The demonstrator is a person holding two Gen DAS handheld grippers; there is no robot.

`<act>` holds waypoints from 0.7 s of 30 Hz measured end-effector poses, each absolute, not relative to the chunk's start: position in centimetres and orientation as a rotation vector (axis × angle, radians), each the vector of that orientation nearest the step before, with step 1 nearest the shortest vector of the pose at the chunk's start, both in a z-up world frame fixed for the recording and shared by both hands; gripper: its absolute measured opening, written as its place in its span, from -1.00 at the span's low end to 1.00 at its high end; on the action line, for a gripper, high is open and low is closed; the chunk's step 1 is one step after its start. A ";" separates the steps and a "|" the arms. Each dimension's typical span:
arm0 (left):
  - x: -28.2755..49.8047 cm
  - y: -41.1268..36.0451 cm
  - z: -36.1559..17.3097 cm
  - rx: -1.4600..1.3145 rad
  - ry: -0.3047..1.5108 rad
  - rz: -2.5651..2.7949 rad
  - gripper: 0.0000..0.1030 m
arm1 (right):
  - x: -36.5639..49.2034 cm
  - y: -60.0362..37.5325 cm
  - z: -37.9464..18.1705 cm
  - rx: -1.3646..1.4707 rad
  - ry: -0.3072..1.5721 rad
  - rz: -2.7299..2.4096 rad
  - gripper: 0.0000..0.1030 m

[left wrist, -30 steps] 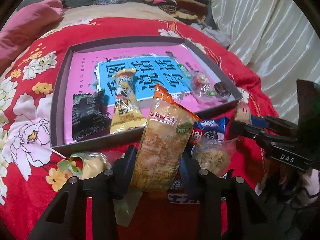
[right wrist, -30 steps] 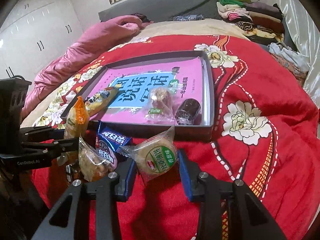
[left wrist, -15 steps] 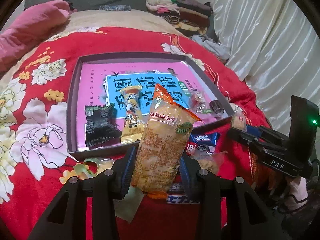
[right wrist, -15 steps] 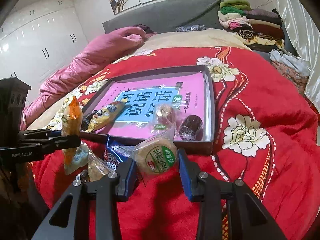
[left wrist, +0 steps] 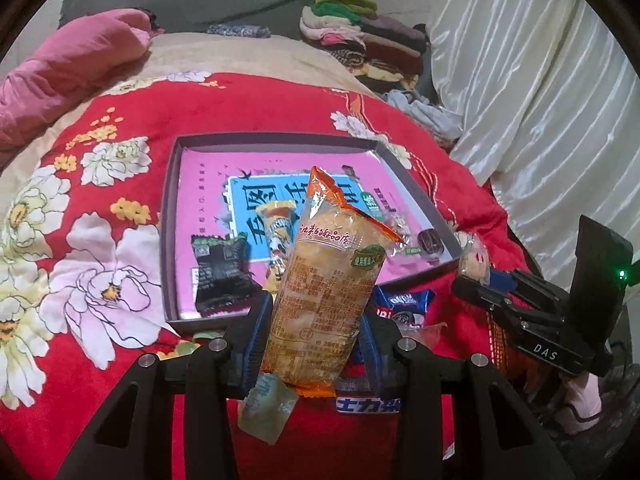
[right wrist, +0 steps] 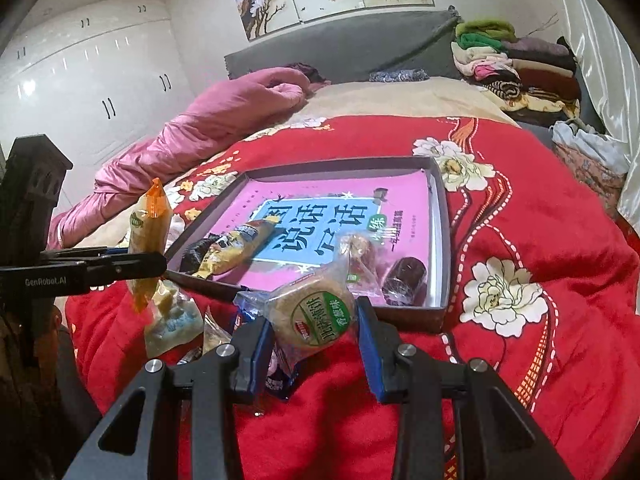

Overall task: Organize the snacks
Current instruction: 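Lift the bread bag with the left tool toward the tray while the right tool carries the round cake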

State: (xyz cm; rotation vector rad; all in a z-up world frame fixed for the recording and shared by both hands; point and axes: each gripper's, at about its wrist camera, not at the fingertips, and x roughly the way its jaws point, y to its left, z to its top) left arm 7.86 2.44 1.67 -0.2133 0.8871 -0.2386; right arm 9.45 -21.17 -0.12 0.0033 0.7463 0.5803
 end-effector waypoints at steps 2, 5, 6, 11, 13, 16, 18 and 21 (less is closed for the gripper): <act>7.8 2.7 1.9 -0.216 0.880 -0.231 -0.17 | 9.4 -21.0 0.0 0.003 0.738 0.585 -0.23; 7.8 2.9 2.1 -0.223 0.872 -0.227 -0.17 | 9.4 -20.9 0.2 0.003 0.726 0.590 -0.23; 7.8 3.0 2.3 -0.224 0.869 -0.227 -0.17 | 9.4 -20.9 0.3 0.005 0.722 0.592 -0.23; 7.7 3.1 2.7 -0.231 0.855 -0.221 -0.17 | 9.4 -20.9 0.6 0.018 0.702 0.597 -0.23; 7.8 3.2 2.8 -0.232 0.849 -0.220 -0.17 | 9.5 -20.9 0.7 0.024 0.696 0.600 -0.23; 7.8 3.2 3.0 -0.240 0.839 -0.221 -0.17 | 9.6 -20.9 0.9 0.027 0.686 0.602 -0.23; 7.9 3.2 3.1 -0.240 0.837 -0.222 -0.17 | 9.7 -20.9 1.0 0.030 0.679 0.604 -0.23; 8.0 3.1 3.0 -0.239 0.838 -0.222 -0.17 | 9.9 -20.8 1.1 0.032 0.668 0.607 -0.23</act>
